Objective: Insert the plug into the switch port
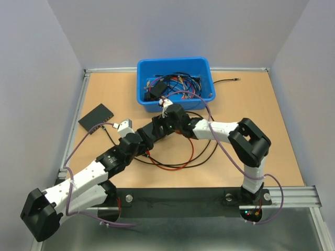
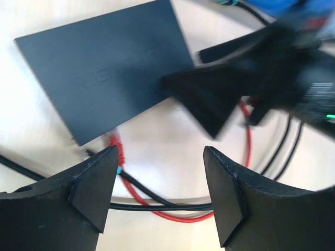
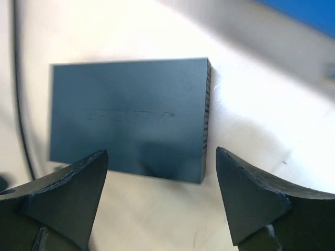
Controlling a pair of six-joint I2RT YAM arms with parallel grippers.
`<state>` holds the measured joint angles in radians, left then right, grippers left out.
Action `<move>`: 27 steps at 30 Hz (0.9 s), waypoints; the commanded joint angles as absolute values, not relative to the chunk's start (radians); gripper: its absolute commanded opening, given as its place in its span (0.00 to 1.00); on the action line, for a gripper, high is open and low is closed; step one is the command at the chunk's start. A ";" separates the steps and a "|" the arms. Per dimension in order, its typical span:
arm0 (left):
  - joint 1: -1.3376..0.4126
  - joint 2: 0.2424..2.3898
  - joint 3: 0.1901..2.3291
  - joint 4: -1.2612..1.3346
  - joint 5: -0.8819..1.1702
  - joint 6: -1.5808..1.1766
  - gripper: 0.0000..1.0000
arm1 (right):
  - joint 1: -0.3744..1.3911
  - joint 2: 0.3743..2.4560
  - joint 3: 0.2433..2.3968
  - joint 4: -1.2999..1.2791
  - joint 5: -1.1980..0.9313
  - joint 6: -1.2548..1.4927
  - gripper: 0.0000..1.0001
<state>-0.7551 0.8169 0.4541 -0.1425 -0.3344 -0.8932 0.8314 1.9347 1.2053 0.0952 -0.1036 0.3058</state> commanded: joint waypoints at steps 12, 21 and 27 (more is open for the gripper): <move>-0.744 0.755 0.305 0.069 -0.452 -0.934 0.77 | 0.943 1.585 0.967 0.080 -0.019 0.334 0.78; -0.715 0.706 0.244 0.113 -0.449 -0.959 0.77 | 1.098 1.678 0.954 0.083 0.049 0.337 0.66; -0.687 0.713 0.222 0.141 -0.414 -0.959 0.77 | 1.120 1.775 1.026 0.089 0.049 0.341 0.63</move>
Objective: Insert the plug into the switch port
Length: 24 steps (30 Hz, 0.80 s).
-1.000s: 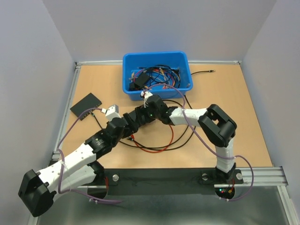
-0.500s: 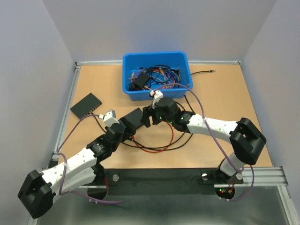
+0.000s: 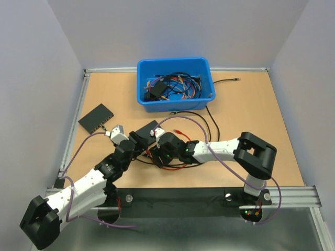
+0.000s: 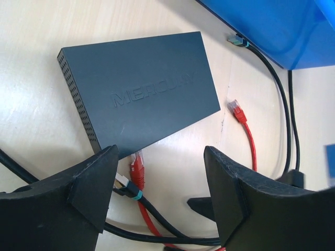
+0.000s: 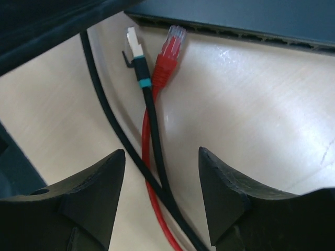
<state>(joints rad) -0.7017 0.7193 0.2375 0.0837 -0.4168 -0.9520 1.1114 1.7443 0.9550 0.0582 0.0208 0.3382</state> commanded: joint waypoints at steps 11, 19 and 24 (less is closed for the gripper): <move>-0.664 0.719 0.203 0.164 -0.390 -0.963 0.77 | 1.118 1.868 1.100 0.089 0.041 0.313 0.53; -0.653 0.723 0.201 0.173 -0.377 -0.962 0.77 | 1.118 1.872 1.094 0.081 0.049 0.321 0.32; -0.646 0.716 0.196 0.176 -0.371 -0.959 0.77 | 1.118 1.870 1.097 0.077 0.045 0.316 0.25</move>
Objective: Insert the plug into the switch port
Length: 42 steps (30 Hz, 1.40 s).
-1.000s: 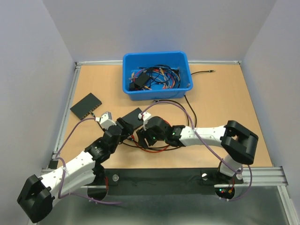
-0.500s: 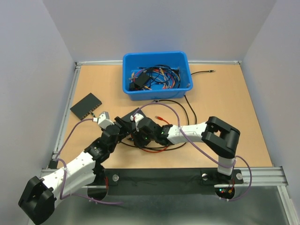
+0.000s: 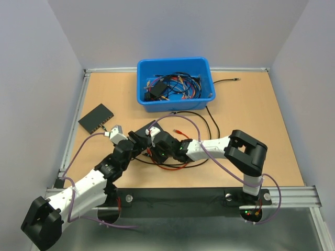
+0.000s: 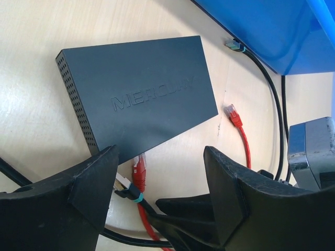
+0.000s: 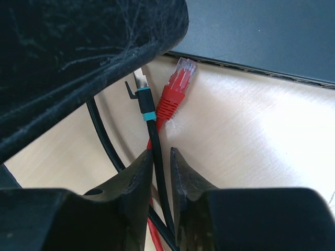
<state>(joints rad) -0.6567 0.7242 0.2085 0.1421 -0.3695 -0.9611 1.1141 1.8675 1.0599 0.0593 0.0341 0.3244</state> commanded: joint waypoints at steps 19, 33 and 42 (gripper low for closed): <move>-0.640 0.611 0.222 0.141 -0.344 -0.910 0.76 | 1.118 1.800 1.101 0.077 0.046 0.278 0.00; -0.640 0.586 0.466 0.054 -0.345 -0.755 0.77 | 1.085 1.577 1.065 0.067 0.141 0.229 0.00; -0.637 0.635 0.626 0.139 -0.285 -0.638 0.78 | 0.902 1.454 1.054 0.067 0.006 0.239 0.01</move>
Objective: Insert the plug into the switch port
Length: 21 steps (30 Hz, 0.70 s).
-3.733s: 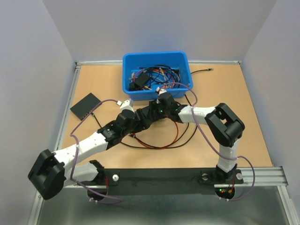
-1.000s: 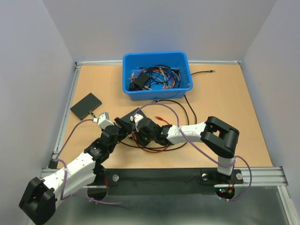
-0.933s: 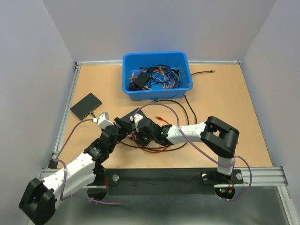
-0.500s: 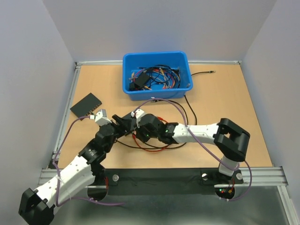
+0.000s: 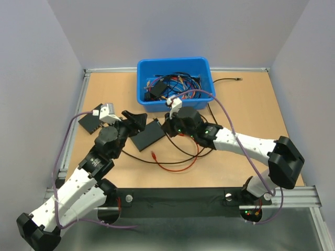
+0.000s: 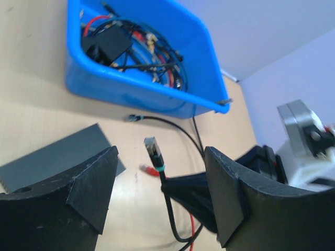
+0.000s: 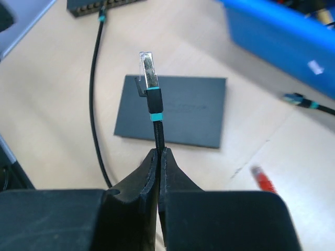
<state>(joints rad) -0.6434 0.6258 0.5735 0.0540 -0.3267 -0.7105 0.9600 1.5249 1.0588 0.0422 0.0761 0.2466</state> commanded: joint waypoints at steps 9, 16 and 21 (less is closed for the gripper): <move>-0.624 0.632 0.451 0.563 0.112 -0.653 0.82 | 0.845 1.348 1.006 0.071 -0.244 0.293 0.01; -0.601 0.627 0.407 0.704 0.221 -0.675 0.84 | 0.841 1.341 0.996 0.092 -0.402 0.328 0.00; -0.568 0.627 0.402 0.681 0.235 -0.686 0.81 | 0.833 1.330 0.977 0.141 -0.469 0.368 0.00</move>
<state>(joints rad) -0.5926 0.6407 0.4061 0.6018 0.1795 -0.6796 0.8425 1.3659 0.9794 0.0597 -0.3809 0.3298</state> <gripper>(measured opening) 0.830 0.037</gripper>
